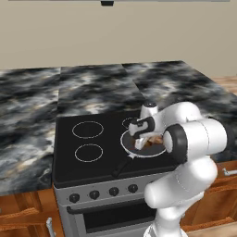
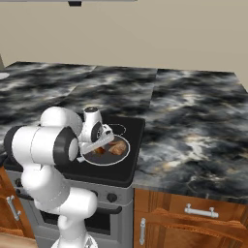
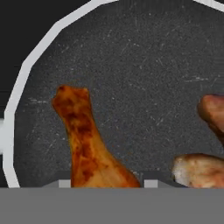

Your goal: Take the chicken drumsticks from the pan and place one on each plate on the dining counter.

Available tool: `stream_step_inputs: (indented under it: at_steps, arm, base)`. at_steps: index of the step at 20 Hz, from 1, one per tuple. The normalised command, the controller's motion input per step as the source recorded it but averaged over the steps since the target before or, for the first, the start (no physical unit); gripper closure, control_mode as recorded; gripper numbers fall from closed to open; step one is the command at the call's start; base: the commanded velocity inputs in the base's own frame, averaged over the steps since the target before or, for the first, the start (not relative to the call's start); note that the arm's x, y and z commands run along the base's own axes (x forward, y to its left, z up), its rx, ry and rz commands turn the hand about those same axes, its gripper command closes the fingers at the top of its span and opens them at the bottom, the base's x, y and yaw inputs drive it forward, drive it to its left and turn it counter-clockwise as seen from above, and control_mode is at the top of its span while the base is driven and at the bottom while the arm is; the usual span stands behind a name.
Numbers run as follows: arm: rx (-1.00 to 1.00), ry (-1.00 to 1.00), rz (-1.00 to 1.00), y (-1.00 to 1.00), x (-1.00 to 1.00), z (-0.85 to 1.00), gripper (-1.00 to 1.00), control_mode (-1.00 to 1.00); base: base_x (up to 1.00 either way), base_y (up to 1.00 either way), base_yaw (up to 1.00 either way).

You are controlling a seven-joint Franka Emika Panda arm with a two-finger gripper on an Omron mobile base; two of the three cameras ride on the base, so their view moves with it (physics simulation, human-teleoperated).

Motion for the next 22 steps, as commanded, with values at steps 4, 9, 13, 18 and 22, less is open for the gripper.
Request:
stream_step_inputs:
  at_steps: [4,9,13,18,22]
  arm:
    - [0.03,-0.03,0.00,-0.07,-0.57,0.74,1.00,-1.00]
    - [0.00,-0.03,-0.10,-0.03,-0.55,0.61,1.00,-1.00]
    - [0.02,0.00,-0.27,-0.04,-0.44,0.52,1.00,-1.00]
    - [0.00,0.01,-0.21,-0.01,-0.42,0.41,1.00,-1.00]
    - [0.00,0.00,-0.09,0.00,-0.11,0.06,1.00,-1.00]
  base:
    - [0.00,0.00,0.00]
    - [0.00,0.00,0.00]
    - [0.00,0.00,0.00]
    - [0.00,0.00,0.00]
    - [0.00,0.00,0.00]
